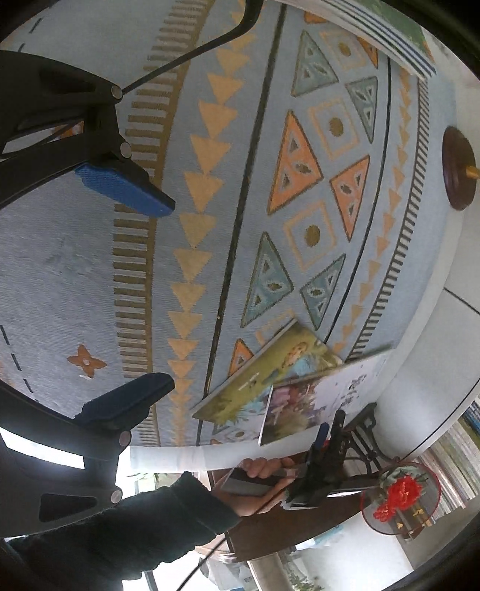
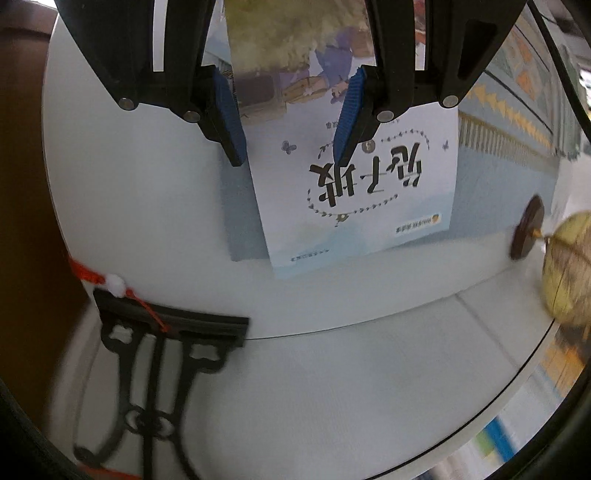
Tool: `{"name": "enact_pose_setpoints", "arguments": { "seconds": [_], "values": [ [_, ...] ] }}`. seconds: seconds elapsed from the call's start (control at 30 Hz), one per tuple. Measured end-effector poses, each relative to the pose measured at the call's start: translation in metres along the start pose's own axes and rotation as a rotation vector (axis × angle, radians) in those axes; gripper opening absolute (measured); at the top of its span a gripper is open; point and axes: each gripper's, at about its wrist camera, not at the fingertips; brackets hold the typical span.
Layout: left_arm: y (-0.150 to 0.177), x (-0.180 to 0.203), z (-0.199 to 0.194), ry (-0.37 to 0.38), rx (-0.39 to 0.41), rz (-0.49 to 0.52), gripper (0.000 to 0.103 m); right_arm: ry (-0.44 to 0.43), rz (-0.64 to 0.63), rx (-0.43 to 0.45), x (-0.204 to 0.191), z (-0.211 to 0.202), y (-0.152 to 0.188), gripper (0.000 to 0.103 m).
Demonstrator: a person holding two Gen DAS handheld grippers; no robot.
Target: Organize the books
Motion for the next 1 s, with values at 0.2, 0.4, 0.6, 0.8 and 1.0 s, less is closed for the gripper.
{"name": "enact_pose_setpoints", "arguments": {
  "seconds": [0.2,0.4,0.6,0.8,1.0],
  "values": [
    [-0.013,0.002,0.004,0.011,0.008,0.043,0.085,-0.035,-0.173,-0.026,-0.056,0.0,0.015,0.049],
    [-0.034,-0.012,0.003,-0.086,0.073,0.076,0.085,-0.086,-0.343,-0.048,-0.131,0.001,0.053,0.049],
    [-0.054,-0.051,0.002,-0.151,0.158,-0.042,0.085,-0.241,-0.445,-0.1,-0.195,-0.006,0.099,0.05],
    [-0.075,-0.075,-0.001,-0.218,0.251,-0.101,0.085,-0.366,-0.198,-0.135,-0.184,-0.017,0.135,0.05],
    [-0.107,-0.079,0.015,-0.227,0.203,-0.06,0.094,-0.483,-0.012,-0.221,-0.182,-0.021,0.164,0.05]
  ]
}}
Point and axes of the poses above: each gripper's, at about its wrist camera, not at the fingertips, and z roughly the way its jaws point, x to its right, y to its underside, and after that the axes turned 1 degree about -x, right-handed
